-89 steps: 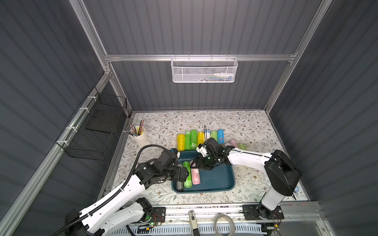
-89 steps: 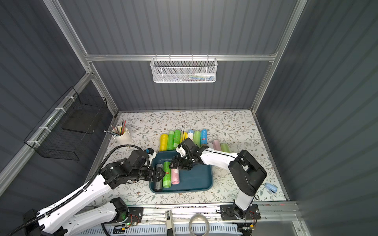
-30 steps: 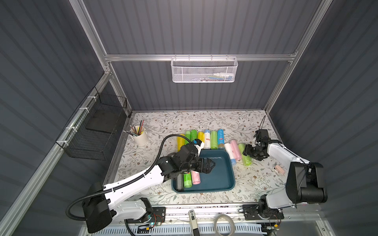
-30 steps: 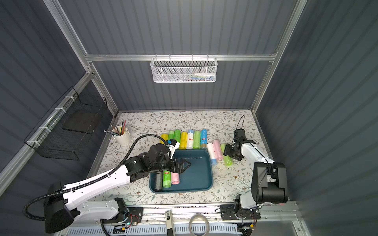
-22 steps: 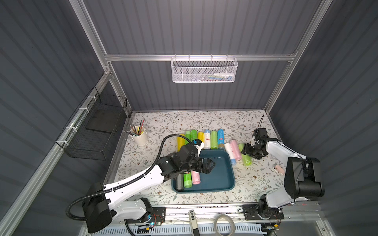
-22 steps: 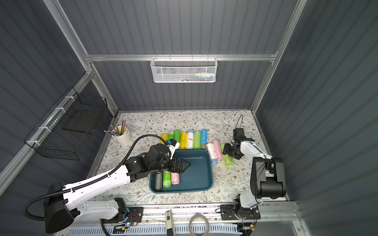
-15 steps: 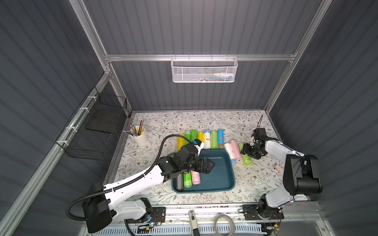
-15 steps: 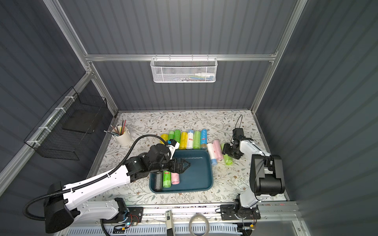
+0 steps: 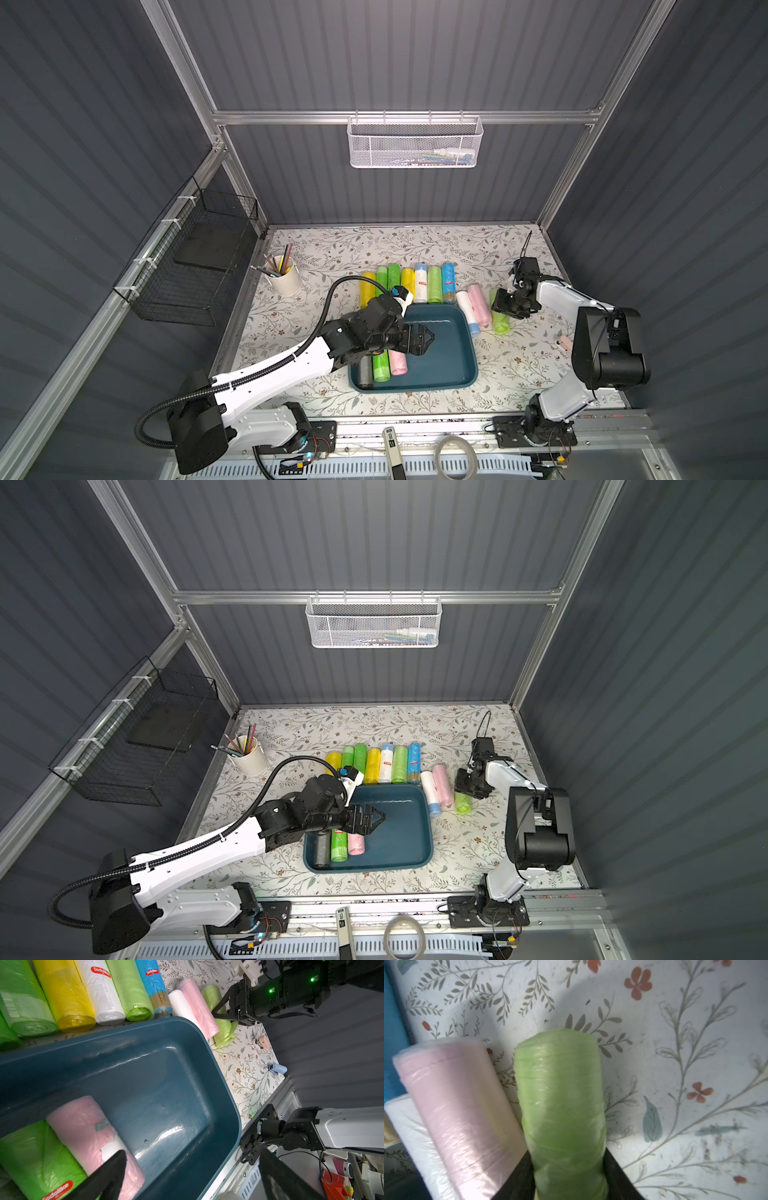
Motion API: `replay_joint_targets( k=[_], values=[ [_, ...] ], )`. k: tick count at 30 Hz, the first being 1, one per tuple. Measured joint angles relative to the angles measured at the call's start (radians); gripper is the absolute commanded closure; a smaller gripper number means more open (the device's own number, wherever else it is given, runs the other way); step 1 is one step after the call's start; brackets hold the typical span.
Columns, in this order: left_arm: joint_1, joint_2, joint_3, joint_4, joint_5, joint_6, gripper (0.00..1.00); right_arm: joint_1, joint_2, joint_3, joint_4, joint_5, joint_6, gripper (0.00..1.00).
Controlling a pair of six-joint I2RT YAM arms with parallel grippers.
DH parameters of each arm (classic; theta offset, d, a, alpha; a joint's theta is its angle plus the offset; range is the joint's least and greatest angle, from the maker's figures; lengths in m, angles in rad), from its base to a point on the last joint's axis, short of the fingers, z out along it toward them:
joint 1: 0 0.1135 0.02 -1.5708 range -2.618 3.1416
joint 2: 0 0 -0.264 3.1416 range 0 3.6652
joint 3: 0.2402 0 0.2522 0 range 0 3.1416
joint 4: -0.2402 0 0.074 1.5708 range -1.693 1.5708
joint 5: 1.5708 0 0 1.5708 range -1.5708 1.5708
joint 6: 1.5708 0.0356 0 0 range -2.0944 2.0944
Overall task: Put the roll of trash bags into the storage box
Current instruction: Pick up the roll of trash bags from the center of the board.
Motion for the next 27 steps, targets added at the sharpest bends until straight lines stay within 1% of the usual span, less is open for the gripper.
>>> replay_joint_targets(
  k=[7, 12, 23, 27],
  values=[
    [0.000, 0.005, 0.000, -0.001, 0.000, 0.000, 0.00, 0.000, -0.009, -0.001, -0.002, 0.013, -0.004, 0.61],
    [0.000, 0.000, -0.001, -0.006, -0.013, 0.000, 0.00, -0.001, -0.072, -0.031, -0.012, 0.027, 0.000, 0.61],
    [0.000, -0.136, -0.032, -0.044, -0.103, 0.000, 0.00, 0.000, -0.246, -0.028, -0.084, -0.006, 0.012, 0.61],
    [0.000, -0.177, -0.043, -0.082, -0.141, 0.000, 0.00, 0.017, -0.318, -0.023, -0.124, -0.035, 0.015, 0.60]
  ],
)
